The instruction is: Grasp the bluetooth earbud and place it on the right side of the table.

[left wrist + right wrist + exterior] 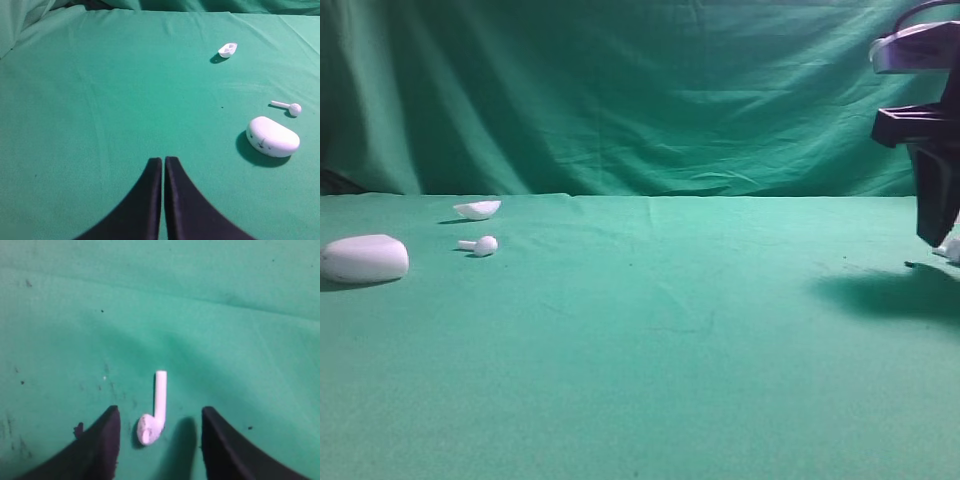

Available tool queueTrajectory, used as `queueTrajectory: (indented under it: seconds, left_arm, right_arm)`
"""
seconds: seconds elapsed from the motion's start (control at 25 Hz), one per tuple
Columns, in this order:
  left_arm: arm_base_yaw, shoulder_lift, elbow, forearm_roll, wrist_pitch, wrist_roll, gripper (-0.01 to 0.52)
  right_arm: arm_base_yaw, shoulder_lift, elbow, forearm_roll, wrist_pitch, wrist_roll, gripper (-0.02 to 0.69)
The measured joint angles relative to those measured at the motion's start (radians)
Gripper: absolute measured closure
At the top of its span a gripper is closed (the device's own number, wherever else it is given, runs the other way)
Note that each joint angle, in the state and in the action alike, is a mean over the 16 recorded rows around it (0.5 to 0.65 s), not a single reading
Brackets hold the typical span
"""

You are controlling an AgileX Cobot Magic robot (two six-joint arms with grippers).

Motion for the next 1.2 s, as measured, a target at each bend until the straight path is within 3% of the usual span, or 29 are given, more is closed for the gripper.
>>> queueTrajectory:
  seconds: [0.24, 0.36, 0.68, 0.96, 1.2]
  left_arm:
    - [0.000, 0.000, 0.000, 0.000, 0.000, 0.000, 0.514]
    - [0.000, 0.000, 0.000, 0.000, 0.000, 0.000, 0.514]
    - [0.000, 0.000, 0.000, 0.000, 0.000, 0.000, 0.514]
    - [0.000, 0.000, 0.000, 0.000, 0.000, 0.000, 0.514]
    - [0.000, 0.000, 0.000, 0.000, 0.000, 0.000, 0.514]
  right_arm:
    - [0.000, -0.029, -0.047, 0.020, 0.094, 0.000, 0.234]
    - [0.000, -0.070, -0.072, 0.033, 0.169, 0.000, 0.225]
    - [0.000, -0.291, -0.116, 0.085, 0.380, 0.000, 0.416]
    - [0.000, -0.599, -0.057, 0.116, 0.438, -0.003, 0.615]
    - [0.000, -0.907, 0.066, 0.127, 0.362, -0.009, 0.665]
